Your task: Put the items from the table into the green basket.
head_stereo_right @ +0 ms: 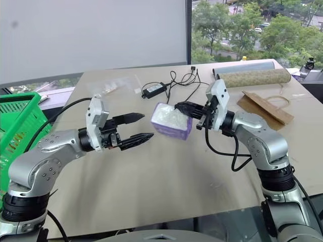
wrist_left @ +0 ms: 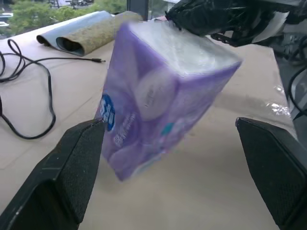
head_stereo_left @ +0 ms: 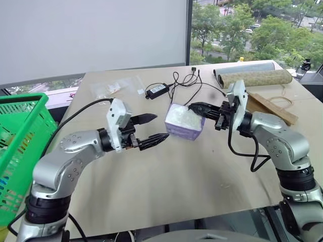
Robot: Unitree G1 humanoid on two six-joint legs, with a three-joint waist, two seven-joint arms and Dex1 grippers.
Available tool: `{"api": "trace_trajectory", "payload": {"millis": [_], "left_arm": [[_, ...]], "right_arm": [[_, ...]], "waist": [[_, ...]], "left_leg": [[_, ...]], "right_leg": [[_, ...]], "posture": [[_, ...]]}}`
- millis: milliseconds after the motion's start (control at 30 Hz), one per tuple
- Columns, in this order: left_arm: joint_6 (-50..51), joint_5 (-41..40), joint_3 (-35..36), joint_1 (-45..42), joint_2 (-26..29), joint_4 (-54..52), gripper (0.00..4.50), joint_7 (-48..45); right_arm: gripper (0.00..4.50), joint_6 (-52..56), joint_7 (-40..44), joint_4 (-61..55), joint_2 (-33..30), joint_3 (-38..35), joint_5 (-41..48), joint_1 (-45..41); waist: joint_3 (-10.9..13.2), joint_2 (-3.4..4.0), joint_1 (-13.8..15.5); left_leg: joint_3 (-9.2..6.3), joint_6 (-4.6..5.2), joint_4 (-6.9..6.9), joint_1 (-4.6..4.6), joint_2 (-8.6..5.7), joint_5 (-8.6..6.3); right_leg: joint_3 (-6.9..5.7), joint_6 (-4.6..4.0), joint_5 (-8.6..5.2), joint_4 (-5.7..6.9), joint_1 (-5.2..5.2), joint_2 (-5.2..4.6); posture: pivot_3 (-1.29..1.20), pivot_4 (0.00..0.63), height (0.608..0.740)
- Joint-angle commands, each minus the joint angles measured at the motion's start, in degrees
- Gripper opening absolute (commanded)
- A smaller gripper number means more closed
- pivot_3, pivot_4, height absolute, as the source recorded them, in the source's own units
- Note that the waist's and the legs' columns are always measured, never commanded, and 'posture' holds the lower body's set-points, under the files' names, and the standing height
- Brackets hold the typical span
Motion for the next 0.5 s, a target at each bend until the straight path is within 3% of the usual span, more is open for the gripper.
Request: {"api": "trace_trajectory", "payload": {"millis": [33,300,500], "left_arm": [[-3.1,3.4,-4.6,-3.1,-1.7,1.7,4.5,-0.9],[-8.0,11.7,-12.1,-7.5,-4.7,6.9,4.5,-1.5],[-5.9,11.6,-15.5,-8.2,-5.0,6.1,4.5,-4.1]], "right_arm": [[0.04,0.7,-0.4,-4.1,1.5,-0.2,2.3,-2.7],[0.04,2.1,-1.6,-5.0,2.2,-0.2,2.7,-4.3],[0.04,1.8,-2.5,-5.3,1.0,-1.4,2.3,-2.6]], "waist": [[0.0,0.01,-0.1],[0.0,0.01,-0.2],[0.0,0.01,-0.3]], "left_leg": [[0.0,0.0,0.0,0.0,0.0,0.0],[0.0,0.0,0.0,0.01,0.0,0.0],[-0.01,0.0,0.0,-0.01,0.01,0.0]], "right_leg": [[0.01,0.0,0.0,0.0,0.0,0.0],[0.02,0.0,0.0,0.01,0.0,-0.01],[0.02,0.0,0.0,0.0,-0.04,-0.22]], "posture": [[-0.1,0.0,0.74],[-0.12,0.0,0.74],[-0.13,0.0,0.74]]}}
